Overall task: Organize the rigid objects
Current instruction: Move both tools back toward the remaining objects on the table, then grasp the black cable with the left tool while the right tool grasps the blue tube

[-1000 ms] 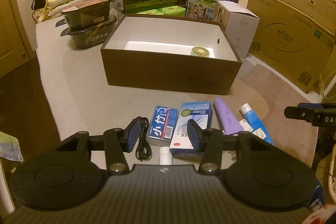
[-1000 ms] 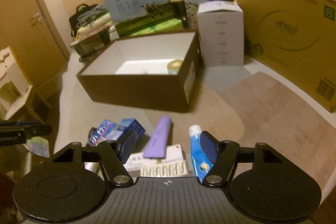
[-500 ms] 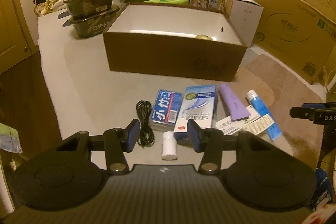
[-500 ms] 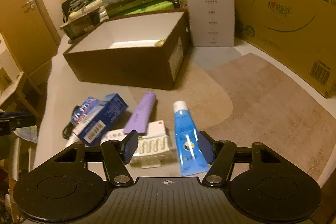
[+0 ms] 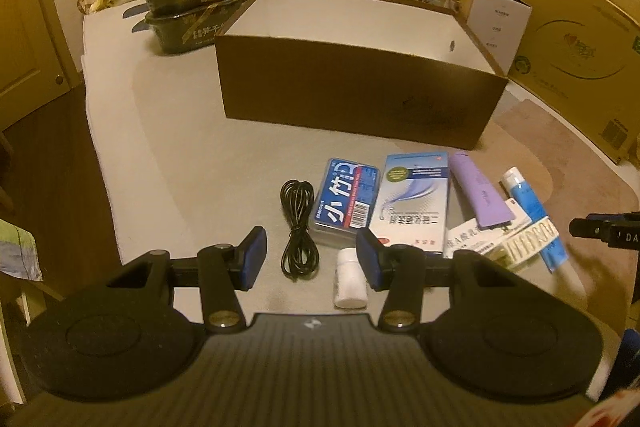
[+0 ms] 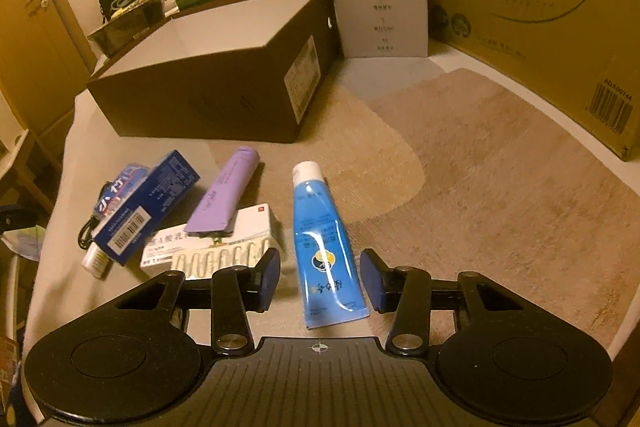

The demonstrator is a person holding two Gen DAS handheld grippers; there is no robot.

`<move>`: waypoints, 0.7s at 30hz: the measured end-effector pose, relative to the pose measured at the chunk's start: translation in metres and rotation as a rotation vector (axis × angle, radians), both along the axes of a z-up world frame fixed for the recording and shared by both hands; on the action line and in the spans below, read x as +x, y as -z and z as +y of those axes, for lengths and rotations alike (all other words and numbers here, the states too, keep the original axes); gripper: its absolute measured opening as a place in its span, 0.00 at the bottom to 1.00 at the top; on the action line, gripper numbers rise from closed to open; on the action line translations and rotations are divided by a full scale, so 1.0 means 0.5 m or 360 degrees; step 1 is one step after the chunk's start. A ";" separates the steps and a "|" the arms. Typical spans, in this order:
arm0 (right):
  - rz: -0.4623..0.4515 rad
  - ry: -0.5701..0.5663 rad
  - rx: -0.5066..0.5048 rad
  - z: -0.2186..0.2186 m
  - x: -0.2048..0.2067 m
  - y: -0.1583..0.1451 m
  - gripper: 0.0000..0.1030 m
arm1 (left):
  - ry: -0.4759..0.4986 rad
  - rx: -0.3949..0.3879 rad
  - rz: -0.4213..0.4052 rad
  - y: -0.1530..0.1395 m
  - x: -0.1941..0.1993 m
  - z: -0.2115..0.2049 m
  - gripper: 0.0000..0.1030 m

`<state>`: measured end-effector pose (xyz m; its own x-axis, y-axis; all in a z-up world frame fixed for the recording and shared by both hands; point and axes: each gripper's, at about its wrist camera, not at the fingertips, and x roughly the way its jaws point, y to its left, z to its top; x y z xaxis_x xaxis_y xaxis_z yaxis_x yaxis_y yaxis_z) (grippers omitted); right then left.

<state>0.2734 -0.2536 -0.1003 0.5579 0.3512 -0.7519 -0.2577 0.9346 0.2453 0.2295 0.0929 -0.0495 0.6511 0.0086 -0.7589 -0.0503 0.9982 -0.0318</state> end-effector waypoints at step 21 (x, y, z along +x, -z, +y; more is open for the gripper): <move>0.0001 -0.0121 -0.0107 0.054 0.107 0.091 0.45 | -0.0003 0.0028 0.0080 0.074 0.058 0.029 0.44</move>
<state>0.3271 -0.2268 -0.1458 0.5310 0.3412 -0.7757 -0.3284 0.9267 0.1829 0.2582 0.1072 -0.0863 0.6121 0.0234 -0.7905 -0.0532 0.9985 -0.0116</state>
